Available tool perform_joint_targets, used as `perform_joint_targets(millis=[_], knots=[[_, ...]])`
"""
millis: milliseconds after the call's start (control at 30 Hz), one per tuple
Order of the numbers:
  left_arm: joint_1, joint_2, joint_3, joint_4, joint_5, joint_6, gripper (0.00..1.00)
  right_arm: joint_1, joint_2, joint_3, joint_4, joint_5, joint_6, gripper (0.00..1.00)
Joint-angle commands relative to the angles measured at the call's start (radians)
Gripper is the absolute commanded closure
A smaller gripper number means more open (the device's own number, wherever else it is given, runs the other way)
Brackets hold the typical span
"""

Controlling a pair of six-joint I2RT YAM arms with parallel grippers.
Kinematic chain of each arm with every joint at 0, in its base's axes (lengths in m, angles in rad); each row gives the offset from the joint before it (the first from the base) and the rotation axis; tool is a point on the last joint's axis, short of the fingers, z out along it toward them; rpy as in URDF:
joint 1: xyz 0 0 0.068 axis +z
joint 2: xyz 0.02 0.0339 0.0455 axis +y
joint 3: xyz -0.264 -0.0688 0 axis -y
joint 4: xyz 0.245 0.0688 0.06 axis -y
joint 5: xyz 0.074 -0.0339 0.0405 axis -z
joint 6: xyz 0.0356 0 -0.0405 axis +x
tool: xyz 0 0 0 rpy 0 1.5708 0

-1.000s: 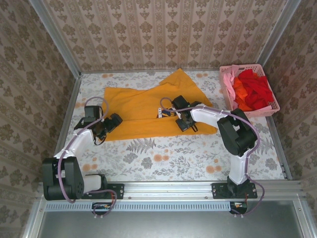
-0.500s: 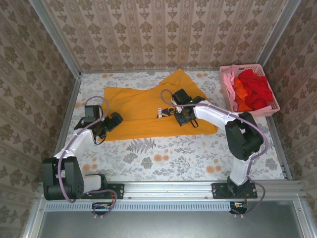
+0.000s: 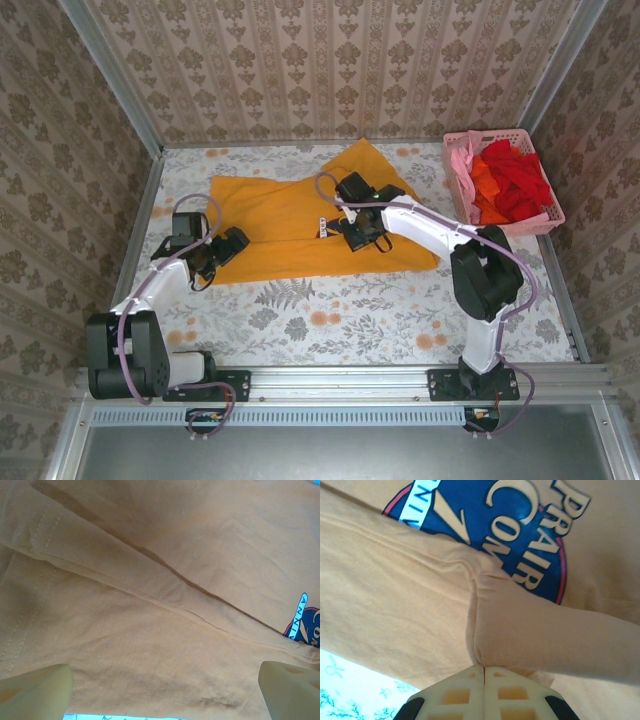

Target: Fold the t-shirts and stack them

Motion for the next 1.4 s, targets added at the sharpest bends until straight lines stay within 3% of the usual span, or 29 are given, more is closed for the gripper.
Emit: perform_joint_targets(millis=[0,67,100,167,367,600,867,1067,1367], knots=[[0.007,0.009,0.003,0.011,0.016,0.024,0.04,0.017,0.016,0.035,-0.05,-0.054,0.037,1.0],[0.007,0.011,0.003,0.011,0.016,0.027,0.04,0.017,0.013,0.036,-0.05,-0.073,0.031,0.92],[0.007,0.012,0.005,0.012,0.016,0.029,0.04,0.017,0.008,0.033,-0.049,-0.084,0.025,0.79],[0.007,0.016,0.007,0.012,0.016,0.031,0.04,0.017,-0.02,0.013,-0.027,-0.096,0.019,0.62],[-0.005,0.025,0.014,0.033,0.024,0.03,0.04,-0.057,-0.161,-0.146,0.123,-0.075,0.114,0.5],[-0.086,0.135,0.106,0.132,0.004,0.029,0.03,-0.233,-0.109,-0.227,0.268,-0.115,0.243,0.53],[-0.091,0.301,0.09,0.217,-0.045,-0.016,0.0,-0.276,-0.017,-0.282,0.293,-0.098,0.258,0.59],[-0.096,0.247,-0.083,0.236,-0.062,-0.055,0.0,-0.263,-0.103,-0.461,0.348,-0.107,0.315,0.59],[-0.149,0.037,-0.22,0.077,-0.085,-0.077,0.0,-0.224,-0.291,-0.67,0.322,-0.097,0.387,0.59]])
